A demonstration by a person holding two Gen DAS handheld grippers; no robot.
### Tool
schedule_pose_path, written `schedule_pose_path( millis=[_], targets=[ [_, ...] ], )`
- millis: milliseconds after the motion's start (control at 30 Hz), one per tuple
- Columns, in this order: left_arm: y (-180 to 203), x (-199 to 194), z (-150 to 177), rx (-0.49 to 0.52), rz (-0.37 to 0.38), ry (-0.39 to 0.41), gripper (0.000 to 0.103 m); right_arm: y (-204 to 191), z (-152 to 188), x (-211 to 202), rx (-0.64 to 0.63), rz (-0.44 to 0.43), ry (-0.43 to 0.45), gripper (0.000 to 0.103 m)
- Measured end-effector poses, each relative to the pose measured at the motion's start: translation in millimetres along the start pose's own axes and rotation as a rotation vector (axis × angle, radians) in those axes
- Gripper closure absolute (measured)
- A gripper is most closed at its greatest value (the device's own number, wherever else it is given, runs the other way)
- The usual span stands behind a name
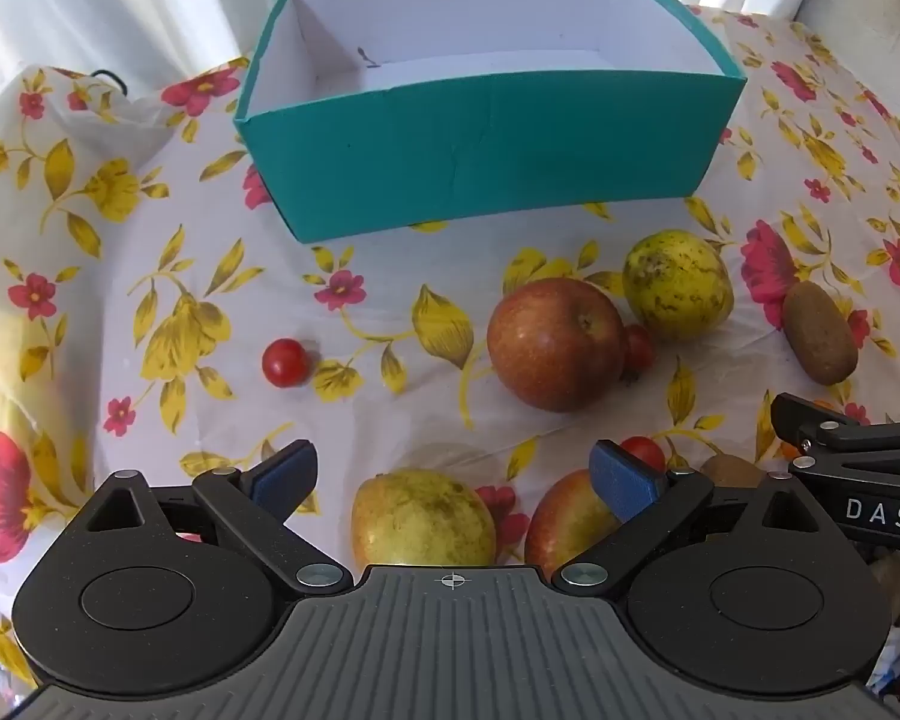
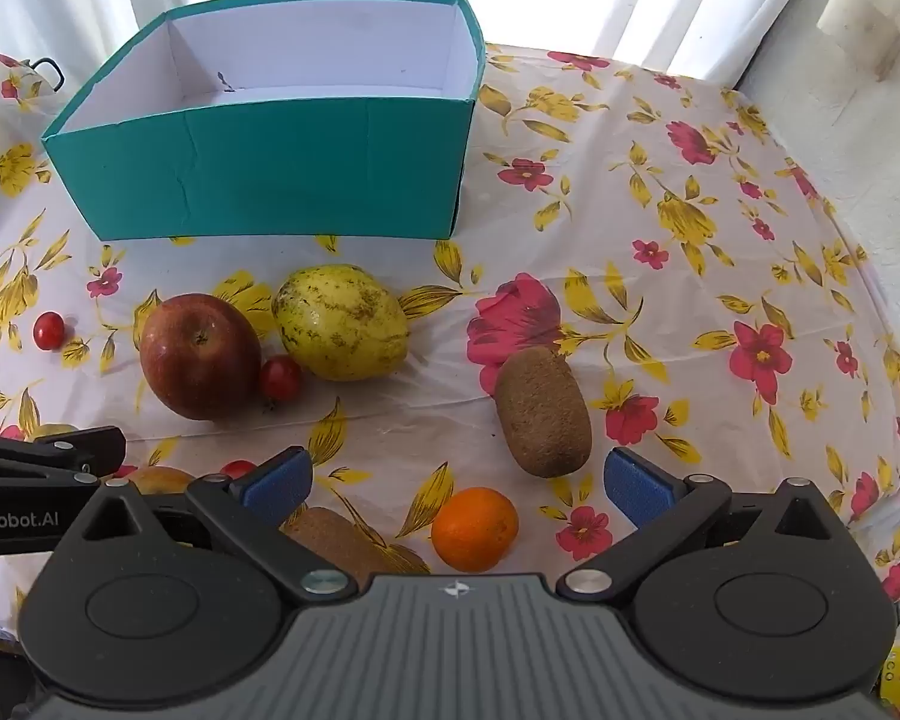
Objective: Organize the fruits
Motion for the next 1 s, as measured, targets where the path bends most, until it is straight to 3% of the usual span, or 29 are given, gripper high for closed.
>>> schedule_pose_path(
  millis=[1000],
  targets=[
    [6.6, 3.0, 3.6, 0.008, 0.006, -0.019, 0.003, 1.6, 0.3, -4.5, -0.006, 0.007, 0.010, 0.000]
  ],
)
Point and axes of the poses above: each gripper's, at about its wrist camera, not at the fingertips, and x roughly the way its jaws point, y to its right, z to its underside, the point moved 3 cm from there along x, roughly the way its jaws point, and after that the axes turned 2 degrees about y, right-handed, at the moved point
